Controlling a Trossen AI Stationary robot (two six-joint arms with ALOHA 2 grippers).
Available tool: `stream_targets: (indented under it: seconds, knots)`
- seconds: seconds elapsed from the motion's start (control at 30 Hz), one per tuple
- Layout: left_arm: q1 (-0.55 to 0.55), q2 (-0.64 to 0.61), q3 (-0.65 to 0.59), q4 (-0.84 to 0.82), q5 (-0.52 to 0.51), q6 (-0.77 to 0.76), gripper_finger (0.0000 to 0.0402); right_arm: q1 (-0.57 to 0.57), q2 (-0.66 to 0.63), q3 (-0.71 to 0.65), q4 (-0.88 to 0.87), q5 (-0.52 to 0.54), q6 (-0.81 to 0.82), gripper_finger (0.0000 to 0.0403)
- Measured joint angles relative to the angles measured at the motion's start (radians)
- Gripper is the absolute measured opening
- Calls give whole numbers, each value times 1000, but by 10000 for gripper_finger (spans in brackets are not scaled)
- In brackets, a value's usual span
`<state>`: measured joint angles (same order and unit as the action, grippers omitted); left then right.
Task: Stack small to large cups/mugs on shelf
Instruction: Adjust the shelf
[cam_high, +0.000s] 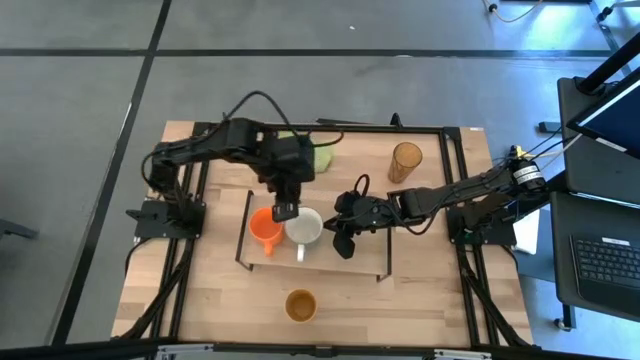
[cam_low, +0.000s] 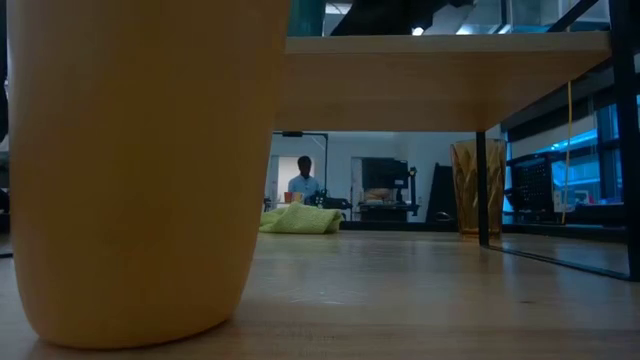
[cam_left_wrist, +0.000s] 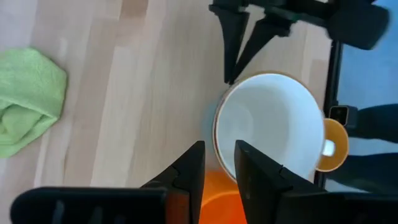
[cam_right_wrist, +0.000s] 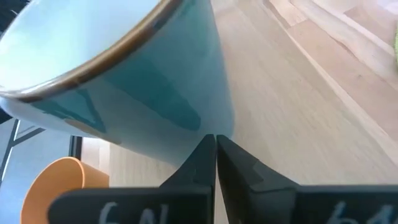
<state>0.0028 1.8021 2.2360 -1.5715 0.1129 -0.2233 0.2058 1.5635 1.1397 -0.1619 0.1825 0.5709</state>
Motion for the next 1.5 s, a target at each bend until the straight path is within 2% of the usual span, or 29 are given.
stream_targets:
  seconds: [0.1, 0.27, 0.43, 0.63, 0.8, 0.93, 1.03, 1.13, 1.23, 1.3, 1.4, 1.5]
  knots:
    - [-24, -32, 0, 0, -33, 1, 80, 0, 0, 2, 0, 0, -7, 17]
    - [-70, -84, 0, 1, -145, 37, 80, 0, -5, 27, -4, 14, -59, 17]
    - [-126, -134, 0, 79, -212, 47, 80, -2, -42, 81, -112, 134, -108, 17]
    - [-184, -176, 0, 202, -273, 53, 80, -6, -116, 111, -334, 284, -105, 17]
    - [-234, -196, -27, 303, -320, 98, 80, -6, -225, 115, -336, 444, -127, 16]
    - [-262, -207, -95, 471, -315, 138, 80, -6, -330, 116, -328, 492, -178, 16]
    - [-267, -219, -185, 645, -228, 159, 80, -6, -410, 116, -376, 471, -184, 16]
    - [-263, -223, -286, 720, -157, 152, 80, -18, -483, 116, -514, 429, -126, 16]
    - [-257, -220, -358, 722, -145, 114, 80, -22, -545, 116, -670, 403, -37, 17]
    - [-260, -220, -382, 719, -102, 72, 80, -13, -577, 116, -743, 382, 23, 17]
    - [-285, -220, -386, 682, -56, 18, 80, 12, -613, 116, -802, 340, 99, 19]
    - [-330, -227, -386, 606, -55, -42, 80, 45, -624, 116, -825, 328, 163, 32]
